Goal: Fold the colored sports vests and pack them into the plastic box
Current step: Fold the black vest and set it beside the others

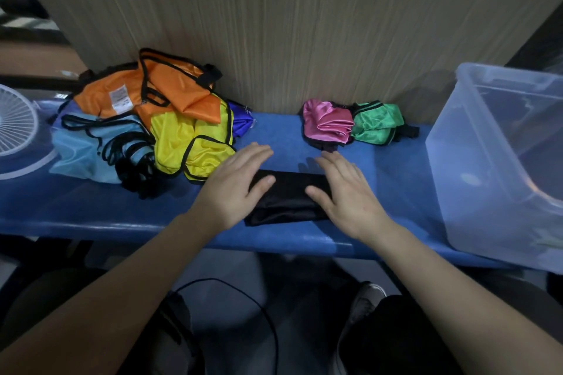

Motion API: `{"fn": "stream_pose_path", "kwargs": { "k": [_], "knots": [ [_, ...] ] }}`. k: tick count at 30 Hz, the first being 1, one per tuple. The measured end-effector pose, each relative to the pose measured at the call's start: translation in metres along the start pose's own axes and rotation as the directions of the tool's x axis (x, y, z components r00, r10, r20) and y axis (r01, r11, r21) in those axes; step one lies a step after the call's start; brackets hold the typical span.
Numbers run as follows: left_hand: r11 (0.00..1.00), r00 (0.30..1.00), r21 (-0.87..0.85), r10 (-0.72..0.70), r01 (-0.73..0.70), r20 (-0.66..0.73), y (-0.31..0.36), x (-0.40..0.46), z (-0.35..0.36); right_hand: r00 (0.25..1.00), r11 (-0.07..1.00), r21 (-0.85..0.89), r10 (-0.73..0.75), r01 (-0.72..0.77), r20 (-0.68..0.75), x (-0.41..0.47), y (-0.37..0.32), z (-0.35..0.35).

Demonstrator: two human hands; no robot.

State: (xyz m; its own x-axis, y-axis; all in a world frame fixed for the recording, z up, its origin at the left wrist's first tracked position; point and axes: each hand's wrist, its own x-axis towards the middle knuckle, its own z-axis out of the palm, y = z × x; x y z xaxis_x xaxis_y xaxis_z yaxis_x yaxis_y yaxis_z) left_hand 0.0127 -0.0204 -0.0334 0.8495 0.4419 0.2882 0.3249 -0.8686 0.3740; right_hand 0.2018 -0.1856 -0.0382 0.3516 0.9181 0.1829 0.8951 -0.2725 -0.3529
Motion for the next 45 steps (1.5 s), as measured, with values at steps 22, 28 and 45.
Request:
{"fn": "stream_pose_path", "kwargs": {
  "k": [22, 28, 45],
  "knots": [
    [0.974, 0.966, 0.222, -0.104, 0.05, 0.238, 0.004, -0.02, 0.009, 0.979, 0.993, -0.045, 0.115, -0.109, 0.166, -0.005, 0.011, -0.005],
    [0.978, 0.963, 0.193, -0.124, 0.078, 0.238, 0.01, -0.013, -0.005, 0.927, 0.925, -0.102, 0.372, -0.366, 0.042, -0.003, 0.015, -0.025],
    [0.952, 0.889, -0.102, -0.227, 0.289, 0.398, 0.018, 0.041, 0.004, 0.849, 0.789, 0.352, 0.375, -0.503, 0.372, -0.014, -0.003, -0.034]
  ]
}}
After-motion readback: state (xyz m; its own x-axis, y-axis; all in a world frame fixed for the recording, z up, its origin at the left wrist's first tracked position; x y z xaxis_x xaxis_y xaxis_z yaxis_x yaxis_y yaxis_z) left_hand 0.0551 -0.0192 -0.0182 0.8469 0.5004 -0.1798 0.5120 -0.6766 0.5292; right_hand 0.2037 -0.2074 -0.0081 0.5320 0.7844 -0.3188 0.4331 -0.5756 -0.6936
